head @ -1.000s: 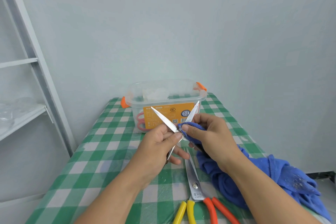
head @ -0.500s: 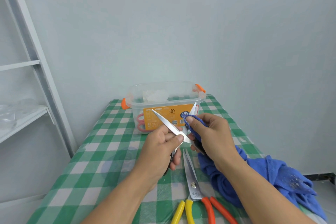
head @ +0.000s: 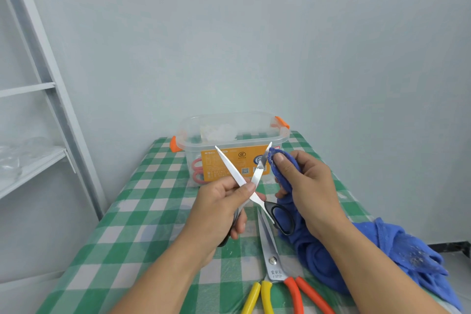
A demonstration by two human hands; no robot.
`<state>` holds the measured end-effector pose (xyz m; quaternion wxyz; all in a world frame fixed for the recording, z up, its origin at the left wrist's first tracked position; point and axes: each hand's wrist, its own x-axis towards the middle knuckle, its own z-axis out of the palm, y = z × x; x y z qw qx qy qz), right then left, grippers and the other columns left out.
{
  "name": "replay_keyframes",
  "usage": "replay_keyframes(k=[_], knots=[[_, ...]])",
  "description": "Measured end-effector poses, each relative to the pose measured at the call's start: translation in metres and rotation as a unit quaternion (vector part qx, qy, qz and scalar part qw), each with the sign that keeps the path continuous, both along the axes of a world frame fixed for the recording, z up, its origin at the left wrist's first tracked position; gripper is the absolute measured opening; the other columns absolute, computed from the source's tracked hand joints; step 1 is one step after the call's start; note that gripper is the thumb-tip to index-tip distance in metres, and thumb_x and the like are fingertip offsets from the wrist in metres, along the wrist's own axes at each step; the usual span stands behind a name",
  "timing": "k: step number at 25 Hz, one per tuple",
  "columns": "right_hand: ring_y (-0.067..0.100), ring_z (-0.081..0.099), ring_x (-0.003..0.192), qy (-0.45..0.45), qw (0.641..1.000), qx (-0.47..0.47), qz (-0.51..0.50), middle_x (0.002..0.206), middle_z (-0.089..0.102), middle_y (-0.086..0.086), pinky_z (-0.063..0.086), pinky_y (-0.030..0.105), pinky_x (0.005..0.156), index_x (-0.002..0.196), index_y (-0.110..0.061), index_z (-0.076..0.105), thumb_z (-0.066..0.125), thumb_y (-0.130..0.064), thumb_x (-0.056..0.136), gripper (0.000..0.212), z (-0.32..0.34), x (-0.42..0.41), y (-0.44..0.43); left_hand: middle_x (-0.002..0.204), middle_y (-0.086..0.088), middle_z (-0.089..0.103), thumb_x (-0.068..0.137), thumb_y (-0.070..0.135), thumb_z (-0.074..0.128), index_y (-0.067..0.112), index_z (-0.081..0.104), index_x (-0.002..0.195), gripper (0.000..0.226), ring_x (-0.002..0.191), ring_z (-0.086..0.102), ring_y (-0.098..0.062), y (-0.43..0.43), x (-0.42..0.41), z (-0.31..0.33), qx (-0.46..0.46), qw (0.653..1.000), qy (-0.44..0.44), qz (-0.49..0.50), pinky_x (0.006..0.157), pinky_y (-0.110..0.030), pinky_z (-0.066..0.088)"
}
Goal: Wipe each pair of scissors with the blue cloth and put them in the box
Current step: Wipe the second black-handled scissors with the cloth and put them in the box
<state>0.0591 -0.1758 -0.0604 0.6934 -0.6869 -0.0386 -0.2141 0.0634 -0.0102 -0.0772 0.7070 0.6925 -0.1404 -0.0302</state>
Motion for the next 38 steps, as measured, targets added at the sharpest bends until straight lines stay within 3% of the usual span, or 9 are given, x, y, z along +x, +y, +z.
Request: replay_keyframes(k=[3,7,12,17,22,26,32,35,38], knots=[[0.004,0.051,0.05,0.004,0.998,-0.039,0.043,0.062,0.064,-0.007,0.044,0.018,0.052,0.081,-0.01,0.07,0.072,-0.016,0.091,0.012,-0.002,-0.002,0.003,0.069,-0.012,0.07,0.097,0.02,0.062,0.016,0.074,0.097,0.013,0.038,0.051,-0.015,0.0,-0.001,0.0,-0.001,1.0,0.001,0.004,0.037,-0.024,0.038],[0.005,0.06,0.055,0.01,0.998,-0.051,0.047,0.068,0.07,0.005,0.046,0.015,0.053,0.088,0.001,0.067,0.082,-0.013,0.081,0.022,-0.005,-0.002,0.006,0.098,-0.009,0.076,0.099,0.013,0.058,0.014,0.071,0.11,0.017,0.055,0.065,-0.019,-0.003,-0.003,0.002,-0.02,0.999,0.003,-0.026,0.047,-0.026,0.051],[0.027,0.064,0.064,0.03,0.995,0.054,0.08,0.089,0.072,0.024,0.051,0.032,0.055,0.104,0.0,0.064,0.076,0.006,0.082,0.025,-0.007,0.003,0.009,0.059,0.004,0.068,0.1,0.012,0.057,0.007,0.069,0.102,0.013,0.035,0.047,-0.009,-0.005,-0.007,0.0,0.022,0.999,-0.027,-0.021,0.037,-0.021,0.035],[0.024,0.058,0.049,0.051,0.992,0.105,0.056,0.068,0.061,0.016,0.046,0.043,0.062,0.11,0.002,0.062,0.073,-0.003,0.088,0.025,-0.009,0.011,0.008,0.053,0.008,0.065,0.1,0.012,0.057,0.003,0.068,0.098,0.015,0.033,0.042,-0.007,-0.007,-0.009,0.003,0.034,0.999,-0.026,-0.016,0.036,-0.019,0.032],[0.023,0.06,0.048,0.018,0.998,0.064,0.021,0.063,0.059,0.019,0.053,0.054,0.06,0.099,0.004,0.067,0.064,-0.012,0.097,0.016,-0.007,0.009,0.01,0.054,0.007,0.065,0.099,0.012,0.059,0.009,0.07,0.1,0.012,0.037,0.045,-0.009,-0.009,-0.012,0.003,0.031,0.999,-0.026,-0.017,0.037,-0.02,0.033],[0.024,0.062,0.048,0.022,0.997,0.075,0.005,0.059,0.064,0.014,0.055,0.034,0.049,0.093,0.0,0.064,0.063,-0.021,0.098,0.021,-0.007,0.007,0.01,0.057,0.006,0.067,0.1,0.015,0.059,0.009,0.071,0.101,0.013,0.037,0.045,-0.009,-0.009,-0.01,0.0,0.039,0.999,-0.027,-0.017,0.037,-0.021,0.033],[0.033,0.072,0.079,0.006,0.995,0.104,-0.013,0.081,0.073,0.009,0.061,0.047,0.072,0.091,-0.006,0.065,0.062,-0.033,0.098,0.029,-0.006,0.01,0.001,0.087,-0.013,0.077,0.1,0.016,0.059,0.005,0.07,0.1,0.016,0.042,0.048,-0.016,-0.006,-0.006,-0.001,0.023,1.0,-0.007,-0.014,0.037,-0.022,0.035],[0.024,0.067,0.072,0.0,0.995,0.096,-0.01,0.075,0.07,0.002,0.06,0.043,0.07,0.084,-0.011,0.065,0.066,-0.031,0.095,0.023,-0.007,0.008,0.001,0.077,-0.029,0.068,0.098,0.019,0.061,0.006,0.072,0.099,0.017,0.039,0.045,-0.016,-0.005,-0.005,-0.002,0.02,1.0,0.005,-0.006,0.037,-0.022,0.034],[0.028,0.068,0.073,0.002,0.997,0.08,0.007,0.08,0.072,0.008,0.059,0.039,0.065,0.078,-0.013,0.065,0.073,-0.022,0.09,0.017,-0.009,0.006,0.002,0.065,-0.021,0.067,0.099,0.019,0.061,0.008,0.072,0.098,0.016,0.037,0.042,-0.016,-0.005,-0.006,-0.001,0.012,1.0,0.008,-0.013,0.037,-0.022,0.033]])
